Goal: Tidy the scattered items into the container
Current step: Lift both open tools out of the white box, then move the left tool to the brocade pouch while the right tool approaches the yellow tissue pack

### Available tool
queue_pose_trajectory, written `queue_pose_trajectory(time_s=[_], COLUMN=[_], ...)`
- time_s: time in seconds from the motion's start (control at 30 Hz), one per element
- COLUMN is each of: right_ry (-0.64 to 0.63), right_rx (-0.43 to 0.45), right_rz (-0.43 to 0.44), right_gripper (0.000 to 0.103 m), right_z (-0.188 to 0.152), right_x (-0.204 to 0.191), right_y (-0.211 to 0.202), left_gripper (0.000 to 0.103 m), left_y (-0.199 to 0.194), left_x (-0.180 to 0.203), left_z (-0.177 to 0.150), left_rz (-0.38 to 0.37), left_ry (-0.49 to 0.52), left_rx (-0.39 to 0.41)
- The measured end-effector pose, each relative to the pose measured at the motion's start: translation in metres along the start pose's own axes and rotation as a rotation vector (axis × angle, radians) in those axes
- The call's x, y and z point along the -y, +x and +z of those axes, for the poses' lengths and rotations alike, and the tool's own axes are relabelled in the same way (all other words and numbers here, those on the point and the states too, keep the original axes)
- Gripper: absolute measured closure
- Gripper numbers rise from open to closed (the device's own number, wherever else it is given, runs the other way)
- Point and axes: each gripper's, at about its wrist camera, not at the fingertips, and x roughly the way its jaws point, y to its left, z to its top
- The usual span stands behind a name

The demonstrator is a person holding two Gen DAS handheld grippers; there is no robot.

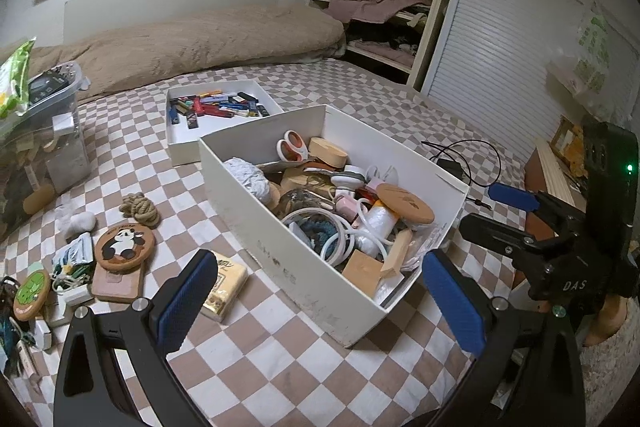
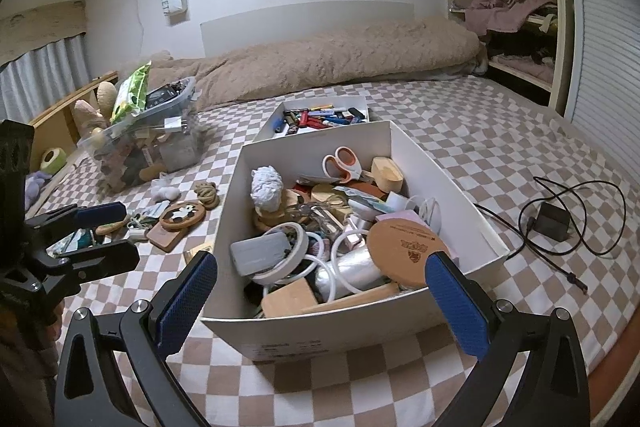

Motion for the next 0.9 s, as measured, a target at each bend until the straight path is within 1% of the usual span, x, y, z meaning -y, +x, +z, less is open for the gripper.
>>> queue_pose_trajectory(time_s=[0.17, 0.27, 0.5, 0.9], right_ry=[-0.014, -0.022, -0.067, -0.096], right_rx=[0.009, 0.011, 0.012, -0.014], right_rz=[0.025, 0.051, 0.105, 0.185], right_gripper=[0.000, 0.000, 0.000, 0.000], right_z=[0.006, 0.009, 0.018, 0.023], right_x=[-0.019, -0.033, -0.073, -0.128], right_y=[0.000, 0.001, 0.010, 0.031], left_gripper=[0.000, 0.000, 0.000, 0.000], left_y=[-0.017, -0.028, -0.057, -0.103], left_x=[-0.013, -0.026, -0.065, -0.125], left_z=[-0.001, -0.002, -0.011, -0.031], left_rz=[0.029, 0.068, 0.142, 0.259], left_ry=[-0.017, -0.038, -0.099, -0.176], left_rx=[0.021, 0.029, 0.051, 0.082])
